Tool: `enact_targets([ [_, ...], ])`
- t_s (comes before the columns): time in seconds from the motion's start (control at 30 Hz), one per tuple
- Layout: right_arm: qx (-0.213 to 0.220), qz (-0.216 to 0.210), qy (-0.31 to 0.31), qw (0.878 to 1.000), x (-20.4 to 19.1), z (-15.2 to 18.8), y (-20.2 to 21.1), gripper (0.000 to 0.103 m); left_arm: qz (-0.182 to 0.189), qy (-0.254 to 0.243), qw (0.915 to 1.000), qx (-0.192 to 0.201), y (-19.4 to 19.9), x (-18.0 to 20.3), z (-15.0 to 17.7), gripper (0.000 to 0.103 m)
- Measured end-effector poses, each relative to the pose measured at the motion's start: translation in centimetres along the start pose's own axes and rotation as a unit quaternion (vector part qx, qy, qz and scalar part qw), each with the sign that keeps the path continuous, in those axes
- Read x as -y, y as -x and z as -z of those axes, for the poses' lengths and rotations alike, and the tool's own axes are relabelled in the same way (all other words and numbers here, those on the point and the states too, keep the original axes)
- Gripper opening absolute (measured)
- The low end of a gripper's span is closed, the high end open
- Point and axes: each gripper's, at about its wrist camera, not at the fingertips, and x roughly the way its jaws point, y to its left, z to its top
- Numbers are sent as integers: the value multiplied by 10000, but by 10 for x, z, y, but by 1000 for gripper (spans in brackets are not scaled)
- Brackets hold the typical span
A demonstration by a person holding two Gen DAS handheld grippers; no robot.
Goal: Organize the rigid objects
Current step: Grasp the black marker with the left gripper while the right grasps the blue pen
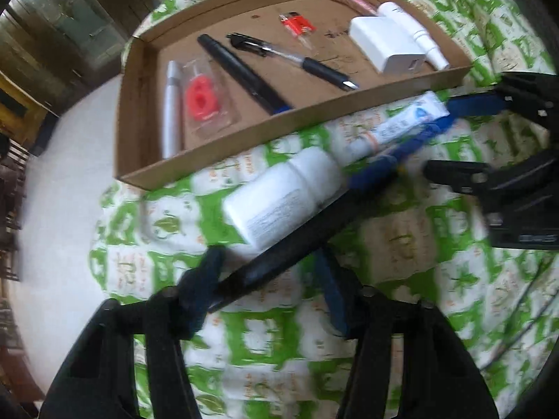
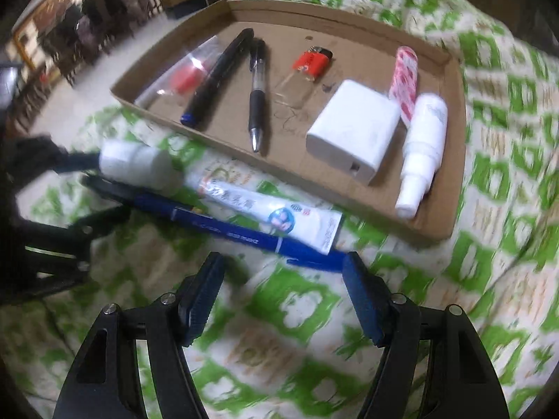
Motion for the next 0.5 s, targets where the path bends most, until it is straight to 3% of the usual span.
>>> enact_targets([
  [0.07, -42, 107, 93, 9999, -2, -1, -3, 61, 97, -92, 9999, -99, 2, 8, -2, 33],
  [0.13, -31, 164, 132, 9998, -3, -1, -2, 49, 314, -246, 9990, -209, 5, 19, 4, 22],
  [0.23, -46, 40, 94, 9999, -1, 0, 3, 35, 750, -478, 9952, -416, 12, 39, 19, 13],
  [0.3, -87, -170, -2, 9998, 2, 2, 8, 32, 926, -588, 9927, -509, 14, 47, 26, 13],
  [0.4, -188, -827, -254, 9961, 12, 5, 13, 32, 1017, -605, 9916, -526, 16, 53, 32, 13],
  [0.5, -120, -832, -229, 9962, 11, 4, 15, 32, 1051, -330, 9926, -520, 13, 50, 28, 13],
])
